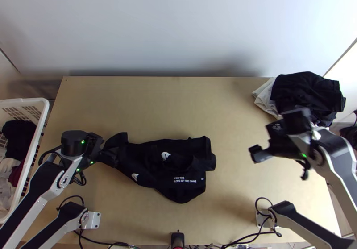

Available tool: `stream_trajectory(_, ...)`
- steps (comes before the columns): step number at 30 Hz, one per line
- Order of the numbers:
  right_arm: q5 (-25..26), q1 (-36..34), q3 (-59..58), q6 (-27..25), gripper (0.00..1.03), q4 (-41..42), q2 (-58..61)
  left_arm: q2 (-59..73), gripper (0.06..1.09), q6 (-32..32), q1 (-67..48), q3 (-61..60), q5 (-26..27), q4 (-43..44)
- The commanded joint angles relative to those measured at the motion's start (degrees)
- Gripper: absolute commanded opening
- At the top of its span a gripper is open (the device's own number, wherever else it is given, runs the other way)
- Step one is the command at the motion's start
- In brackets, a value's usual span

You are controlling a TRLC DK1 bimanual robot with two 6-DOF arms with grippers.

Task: Fold the t-shirt

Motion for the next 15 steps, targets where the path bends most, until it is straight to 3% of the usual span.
stream_trajectory(1, -0.09, 7.65, -4.39, 0.39, 0.99, 5.94, 5.66, -0.27, 1.04, -0.86, 10.40, -2.13, 4.31, -3.45)
stream_trajectory(7, -3.43, 14.16, -7.46, 0.74, 0.99, 9.72, 9.00, -1.23, 1.04, -1.39, 16.03, -1.51, 6.86, -6.35)
stream_trajectory(15, -3.34, 22.77, -7.73, 0.74, 0.99, 13.76, 15.16, -3.34, 1.04, -1.47, 17.52, -1.51, 6.94, -10.04)
